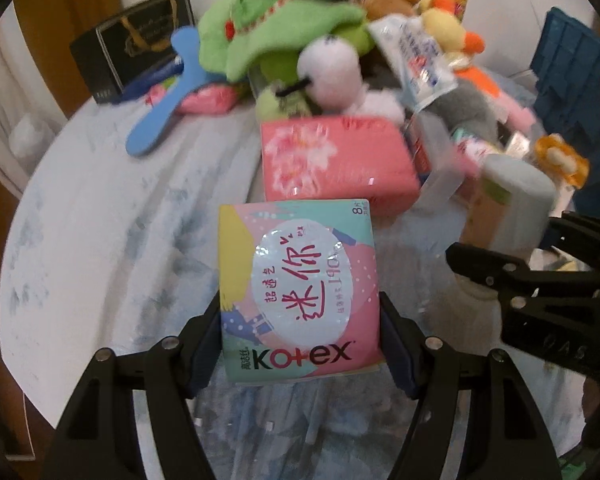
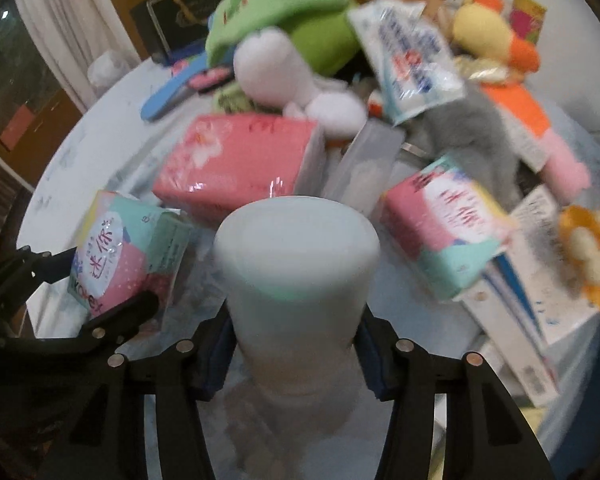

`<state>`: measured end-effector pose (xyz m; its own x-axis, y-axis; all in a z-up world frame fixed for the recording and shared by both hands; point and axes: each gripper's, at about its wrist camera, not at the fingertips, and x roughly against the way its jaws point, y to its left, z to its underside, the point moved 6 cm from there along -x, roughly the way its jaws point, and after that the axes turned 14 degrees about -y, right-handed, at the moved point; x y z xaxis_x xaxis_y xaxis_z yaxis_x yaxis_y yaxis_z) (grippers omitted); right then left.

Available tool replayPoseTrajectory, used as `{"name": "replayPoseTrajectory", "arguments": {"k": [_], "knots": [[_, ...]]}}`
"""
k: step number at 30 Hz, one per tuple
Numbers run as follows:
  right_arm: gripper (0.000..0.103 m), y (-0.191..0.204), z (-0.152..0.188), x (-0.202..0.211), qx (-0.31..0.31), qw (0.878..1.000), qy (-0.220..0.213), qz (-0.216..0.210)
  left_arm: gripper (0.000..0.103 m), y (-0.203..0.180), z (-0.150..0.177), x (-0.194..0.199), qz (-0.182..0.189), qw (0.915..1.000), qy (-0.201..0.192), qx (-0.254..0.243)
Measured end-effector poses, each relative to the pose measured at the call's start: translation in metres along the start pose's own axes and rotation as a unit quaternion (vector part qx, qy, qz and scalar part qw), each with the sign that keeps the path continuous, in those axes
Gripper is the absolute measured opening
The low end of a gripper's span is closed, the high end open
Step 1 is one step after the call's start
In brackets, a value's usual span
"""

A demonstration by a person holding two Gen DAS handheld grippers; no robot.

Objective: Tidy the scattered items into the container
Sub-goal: 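Lift the pad pack and pill bottle over the blue crate with both tools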

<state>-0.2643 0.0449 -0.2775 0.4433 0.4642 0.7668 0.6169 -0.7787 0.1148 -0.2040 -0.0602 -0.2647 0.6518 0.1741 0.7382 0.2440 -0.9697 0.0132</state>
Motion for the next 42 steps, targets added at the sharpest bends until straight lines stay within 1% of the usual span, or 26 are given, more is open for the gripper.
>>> {"name": "replayPoseTrajectory", "arguments": {"k": [7,11,13,16,19,22,27,29,32,36,40,42], "knots": [[0.052,0.001,-0.032,0.058,-0.015,0.998,-0.055,0.031,0.069,0.0,-0.039,0.041,0.024,0.9982,-0.054,-0.016],[0.052,0.003,-0.052,0.094,-0.017,0.995,-0.086,0.054,0.069,-0.009,-0.066,0.068,0.048,0.9943,-0.089,-0.033],[0.052,0.0,-0.063,0.117,-0.021,0.992,-0.103,0.073,0.069,-0.016,-0.078,0.079,0.06,0.9918,-0.105,-0.043],[0.052,-0.008,-0.076,0.148,-0.029,0.987,-0.125,0.096,0.069,-0.031,-0.099,0.097,0.083,0.9866,-0.129,-0.056],[0.052,-0.022,-0.088,0.188,-0.04,0.98,-0.149,0.124,0.069,-0.051,-0.119,0.112,0.107,0.9807,-0.148,-0.069],[0.052,-0.042,-0.099,0.23,-0.05,0.972,-0.174,0.152,0.069,-0.079,-0.142,0.134,0.131,0.9718,-0.175,-0.088],[0.052,-0.083,-0.108,0.308,-0.064,0.954,-0.216,0.199,0.069,-0.143,-0.176,0.172,0.177,0.9551,-0.212,-0.108],[0.052,-0.106,-0.105,0.345,-0.072,0.944,-0.236,0.22,0.069,-0.172,-0.185,0.185,0.191,0.9494,-0.223,-0.112],[0.052,-0.143,-0.095,0.386,-0.079,0.934,-0.25,0.244,0.069,-0.227,-0.199,0.207,0.208,0.9405,-0.24,-0.12],[0.052,-0.195,-0.074,0.43,-0.088,0.927,-0.255,0.26,0.069,-0.304,-0.207,0.229,0.224,0.9336,-0.247,-0.13],[0.052,-0.25,-0.042,0.47,-0.1,0.922,-0.253,0.275,0.069,-0.372,-0.207,0.244,0.238,0.9316,-0.239,-0.135],[0.052,-0.274,-0.026,0.483,-0.105,0.921,-0.247,0.281,0.069,-0.405,-0.204,0.25,0.243,0.9305,-0.233,-0.144]]}}
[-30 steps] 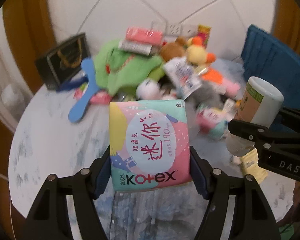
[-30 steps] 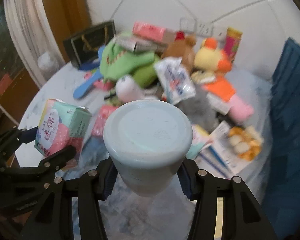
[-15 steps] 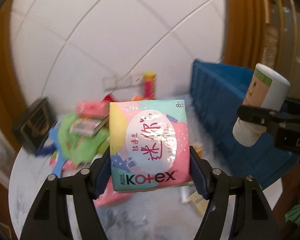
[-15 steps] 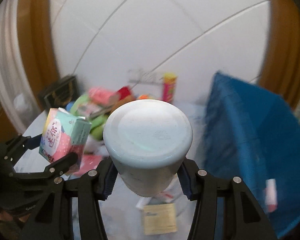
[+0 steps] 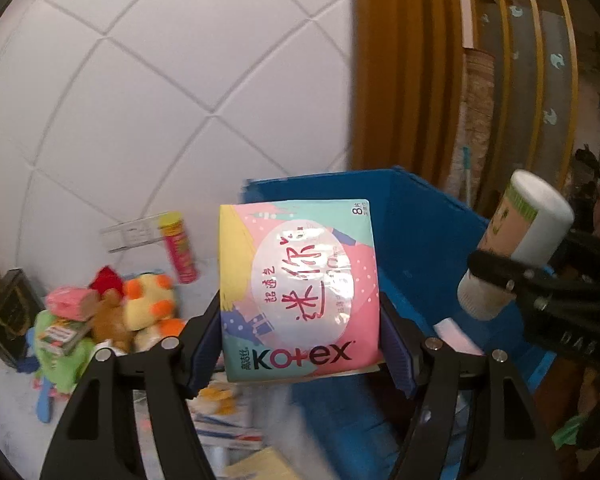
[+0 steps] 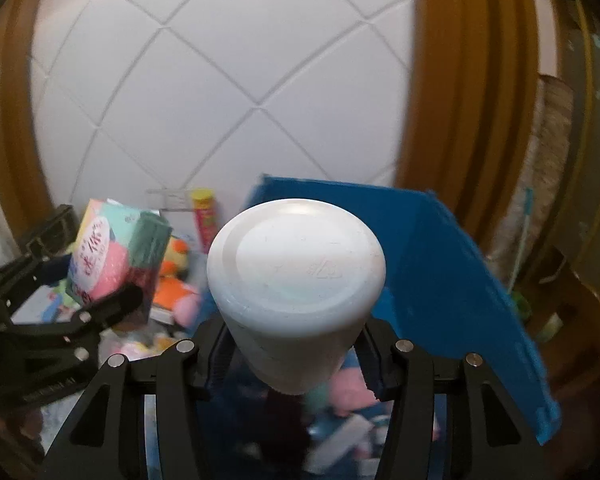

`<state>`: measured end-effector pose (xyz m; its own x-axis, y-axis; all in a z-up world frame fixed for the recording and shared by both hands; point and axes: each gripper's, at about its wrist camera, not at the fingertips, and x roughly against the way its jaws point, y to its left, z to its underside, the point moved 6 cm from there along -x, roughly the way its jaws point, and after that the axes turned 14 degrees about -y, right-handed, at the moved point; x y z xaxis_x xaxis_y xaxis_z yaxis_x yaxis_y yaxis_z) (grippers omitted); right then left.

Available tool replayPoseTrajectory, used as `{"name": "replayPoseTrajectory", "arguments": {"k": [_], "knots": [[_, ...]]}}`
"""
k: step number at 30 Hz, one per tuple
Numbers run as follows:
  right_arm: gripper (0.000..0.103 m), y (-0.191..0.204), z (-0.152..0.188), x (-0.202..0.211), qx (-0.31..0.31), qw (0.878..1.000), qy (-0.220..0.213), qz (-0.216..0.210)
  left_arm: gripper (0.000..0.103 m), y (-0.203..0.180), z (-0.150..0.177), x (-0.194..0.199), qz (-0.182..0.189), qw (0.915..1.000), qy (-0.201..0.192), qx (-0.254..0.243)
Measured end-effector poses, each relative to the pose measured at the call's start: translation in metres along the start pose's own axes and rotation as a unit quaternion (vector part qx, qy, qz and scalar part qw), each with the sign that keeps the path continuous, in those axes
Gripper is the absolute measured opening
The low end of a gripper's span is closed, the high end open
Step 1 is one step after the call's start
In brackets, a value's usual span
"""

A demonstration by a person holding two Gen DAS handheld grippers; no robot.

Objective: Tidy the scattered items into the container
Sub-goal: 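Lift the pad pack and pill bottle over the blue crate with both tools, then open both tools to drop the pad pack and bottle into the crate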

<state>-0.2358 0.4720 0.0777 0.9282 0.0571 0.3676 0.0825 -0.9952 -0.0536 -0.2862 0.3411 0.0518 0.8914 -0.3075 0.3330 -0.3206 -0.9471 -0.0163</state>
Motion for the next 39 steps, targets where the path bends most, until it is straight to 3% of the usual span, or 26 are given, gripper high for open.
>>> {"name": "replayPoseTrajectory", "arguments": {"k": [5,10,12,14,15,16,21,30,37,39], "knots": [[0.052,-0.066,0.025,0.001,-0.022,1.0,0.011,0.015,0.069,-0.06,0.006,-0.023,0.01,0.9991,0.03,-0.028],[0.053,-0.1,0.049,-0.013,-0.043,0.999,0.019,0.018,0.073,-0.083,0.024,-0.038,0.006,0.9974,0.066,-0.029],[0.064,-0.109,0.055,-0.017,-0.052,0.998,0.018,0.023,0.083,-0.088,0.03,-0.042,0.001,0.997,0.071,-0.031],[0.096,-0.114,0.06,-0.023,-0.059,0.998,0.016,0.028,0.094,-0.093,0.034,-0.044,-0.009,0.9966,0.073,-0.037],[0.102,-0.119,0.061,-0.027,-0.06,0.998,0.015,0.03,0.098,-0.093,0.037,-0.046,-0.013,0.9965,0.074,-0.037],[0.103,-0.12,0.063,-0.028,-0.06,0.998,0.014,0.031,0.103,-0.093,0.039,-0.047,-0.017,0.9964,0.075,-0.037],[0.103,-0.121,0.07,-0.041,-0.066,0.997,0.019,0.026,0.103,-0.087,0.051,-0.056,-0.041,0.9943,0.088,-0.045],[0.103,-0.13,0.075,-0.058,-0.083,0.996,0.013,0.036,0.103,-0.068,0.052,-0.058,-0.032,0.9957,0.087,0.004],[0.103,-0.137,0.07,-0.047,-0.083,0.993,-0.024,0.079,0.103,-0.047,0.044,-0.025,-0.04,0.9972,0.034,0.053],[0.103,-0.138,0.071,-0.049,-0.083,0.993,-0.015,0.086,0.103,-0.034,0.041,-0.007,-0.05,0.9969,0.018,0.058]]}}
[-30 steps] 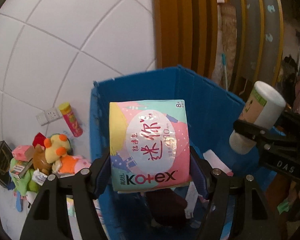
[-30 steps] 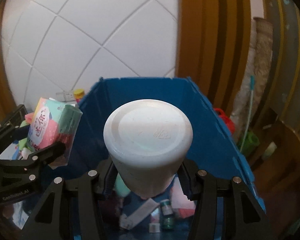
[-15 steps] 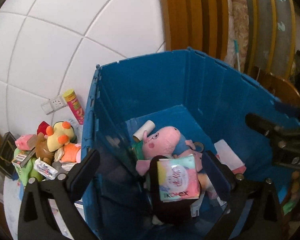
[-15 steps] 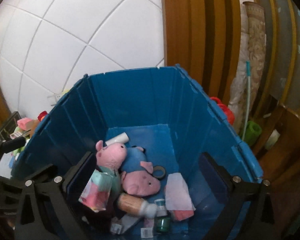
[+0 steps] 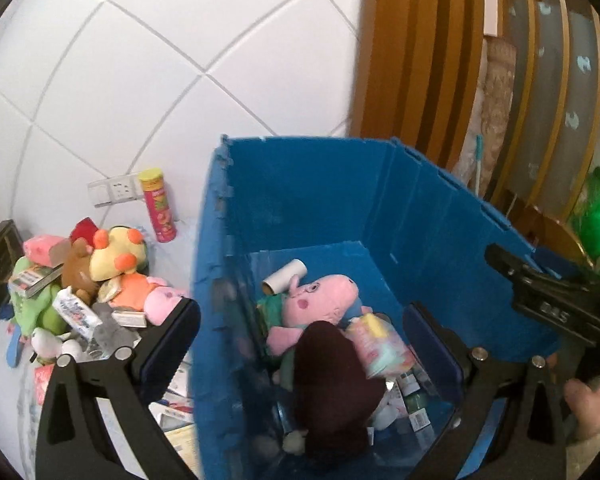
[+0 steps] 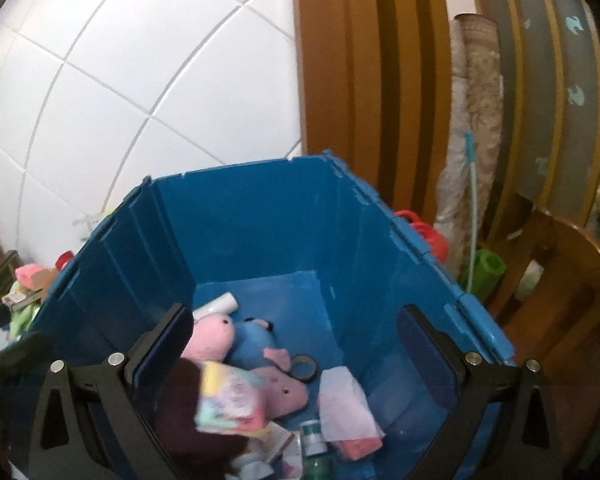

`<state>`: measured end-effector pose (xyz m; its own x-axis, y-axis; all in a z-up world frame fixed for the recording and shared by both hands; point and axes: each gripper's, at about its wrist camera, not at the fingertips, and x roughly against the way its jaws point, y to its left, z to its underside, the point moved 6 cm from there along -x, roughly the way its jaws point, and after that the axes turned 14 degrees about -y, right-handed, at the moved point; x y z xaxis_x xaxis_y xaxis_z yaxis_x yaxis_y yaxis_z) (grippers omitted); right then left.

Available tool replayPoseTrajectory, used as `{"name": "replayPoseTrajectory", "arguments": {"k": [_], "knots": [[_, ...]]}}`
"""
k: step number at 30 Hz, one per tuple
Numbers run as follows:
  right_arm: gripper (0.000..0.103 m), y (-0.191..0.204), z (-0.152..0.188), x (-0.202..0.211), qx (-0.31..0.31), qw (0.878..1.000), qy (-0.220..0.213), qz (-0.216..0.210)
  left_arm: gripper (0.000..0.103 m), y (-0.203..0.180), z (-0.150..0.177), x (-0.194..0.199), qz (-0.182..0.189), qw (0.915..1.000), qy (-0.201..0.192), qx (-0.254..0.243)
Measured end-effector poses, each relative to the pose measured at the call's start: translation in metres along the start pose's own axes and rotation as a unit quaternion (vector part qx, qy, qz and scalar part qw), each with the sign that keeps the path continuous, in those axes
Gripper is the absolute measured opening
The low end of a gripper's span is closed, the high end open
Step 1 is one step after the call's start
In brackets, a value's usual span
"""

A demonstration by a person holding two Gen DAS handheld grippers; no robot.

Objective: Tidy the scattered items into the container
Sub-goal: 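Open both tools to drop the pad pack and bottle into the crate, then reach both tools toward the green plush and boxed item in the pile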

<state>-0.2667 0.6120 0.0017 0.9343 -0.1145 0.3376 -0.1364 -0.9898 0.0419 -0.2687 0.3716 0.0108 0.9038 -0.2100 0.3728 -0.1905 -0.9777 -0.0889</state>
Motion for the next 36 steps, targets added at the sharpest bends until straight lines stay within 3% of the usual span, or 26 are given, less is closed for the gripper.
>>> {"name": "replayPoseTrajectory", "arguments": {"k": [3,5,12,18,27,31,36], "knots": [[0.103,0.003,0.001,-0.001,0.003,1.0,0.01,0.007,0.103,0.028,-0.002,0.022,-0.028,0.9995,-0.015,0.002],[0.103,0.011,0.002,0.003,-0.021,1.0,0.009,-0.014,0.103,0.049,0.001,0.033,-0.053,0.9984,-0.019,0.004],[0.103,0.101,-0.006,0.034,-0.008,0.996,-0.02,-0.087,0.103,0.134,0.025,0.065,-0.129,0.9915,-0.004,0.01],[0.103,0.192,0.005,0.062,0.015,0.991,-0.026,-0.127,0.103,0.211,0.048,0.098,-0.147,0.989,0.008,0.017],[0.103,0.333,0.03,0.1,0.029,0.988,-0.034,-0.15,0.103,0.353,0.088,0.136,-0.177,0.9827,0.049,0.025],[0.103,0.384,0.055,0.1,0.035,0.986,-0.013,-0.164,0.103,0.397,0.113,0.138,-0.183,0.9801,0.075,0.021],[0.103,0.432,0.09,0.073,0.042,0.98,0.036,-0.193,0.103,0.453,0.141,0.131,-0.204,0.972,0.098,0.063]]}}
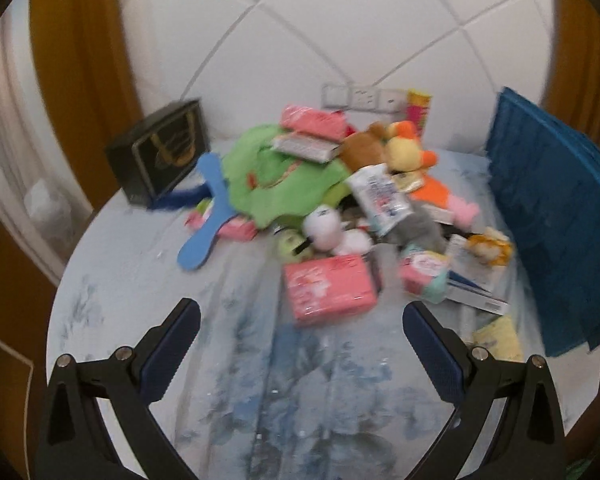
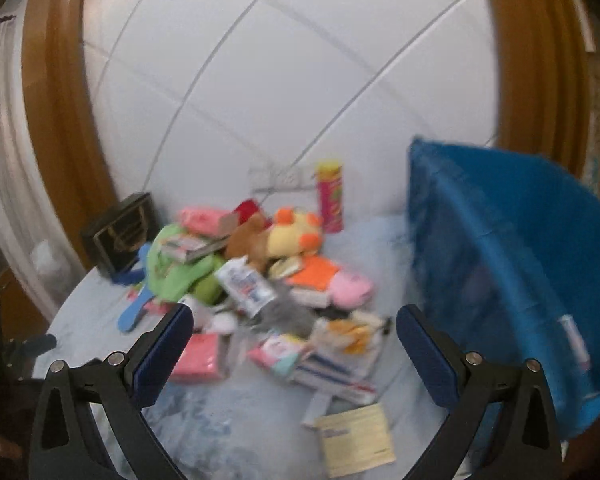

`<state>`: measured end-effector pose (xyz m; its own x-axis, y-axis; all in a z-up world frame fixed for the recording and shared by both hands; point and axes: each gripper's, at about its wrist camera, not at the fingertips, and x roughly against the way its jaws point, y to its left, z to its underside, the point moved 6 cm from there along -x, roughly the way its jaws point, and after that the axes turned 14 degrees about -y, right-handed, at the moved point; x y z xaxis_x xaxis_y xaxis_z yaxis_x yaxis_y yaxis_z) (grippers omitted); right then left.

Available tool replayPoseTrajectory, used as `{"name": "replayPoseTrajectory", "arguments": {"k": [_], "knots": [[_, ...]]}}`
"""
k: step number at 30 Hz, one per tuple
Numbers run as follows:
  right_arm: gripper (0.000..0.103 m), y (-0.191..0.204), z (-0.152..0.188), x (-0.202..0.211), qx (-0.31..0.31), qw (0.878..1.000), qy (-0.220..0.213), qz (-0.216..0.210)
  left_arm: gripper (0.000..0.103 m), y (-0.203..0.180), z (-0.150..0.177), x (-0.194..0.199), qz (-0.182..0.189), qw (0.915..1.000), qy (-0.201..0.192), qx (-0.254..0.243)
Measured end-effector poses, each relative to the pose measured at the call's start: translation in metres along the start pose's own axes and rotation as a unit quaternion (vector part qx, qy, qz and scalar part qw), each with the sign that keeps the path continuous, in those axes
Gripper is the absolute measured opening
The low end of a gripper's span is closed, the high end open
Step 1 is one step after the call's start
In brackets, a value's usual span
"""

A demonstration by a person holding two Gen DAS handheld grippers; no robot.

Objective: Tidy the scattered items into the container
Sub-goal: 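Reach both tools toward the green plush and boxed item in the pile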

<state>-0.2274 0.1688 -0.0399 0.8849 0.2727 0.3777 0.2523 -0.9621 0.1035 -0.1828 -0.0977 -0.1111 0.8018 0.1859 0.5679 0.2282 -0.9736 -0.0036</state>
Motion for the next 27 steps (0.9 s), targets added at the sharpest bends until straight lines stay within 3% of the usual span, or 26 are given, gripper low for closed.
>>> {"name": "replayPoseTrajectory", "arguments": {"k": [3,8,13,19,23,27], "knots": [[0.103,0.018,0.019,-0.029,0.011,0.999,0.034,-0.023,0.103,0.021,0.002,-0.017,-0.017,0.9996,0.01,0.019],[0.103,0.042,0.043,-0.083,-0.002,0.994,0.084,-0.065,0.103,0.045,-0.005,-0.044,-0.039,0.9991,0.016,0.01],[0.103,0.067,0.06,-0.128,-0.024,0.988,0.131,-0.078,0.103,0.071,-0.017,-0.075,-0.029,0.9993,0.024,0.01],[0.103,0.101,0.065,-0.171,-0.047,0.985,0.152,-0.066,0.103,0.1,-0.043,-0.133,-0.003,0.9987,0.035,-0.038],[0.103,0.127,0.066,-0.205,-0.079,0.984,0.158,-0.037,0.103,0.115,-0.071,-0.182,0.032,0.9942,0.033,-0.097],[0.103,0.146,0.063,-0.237,-0.11,0.981,0.16,-0.013,0.103,0.122,-0.091,-0.227,0.06,0.9896,0.039,-0.125]]}}
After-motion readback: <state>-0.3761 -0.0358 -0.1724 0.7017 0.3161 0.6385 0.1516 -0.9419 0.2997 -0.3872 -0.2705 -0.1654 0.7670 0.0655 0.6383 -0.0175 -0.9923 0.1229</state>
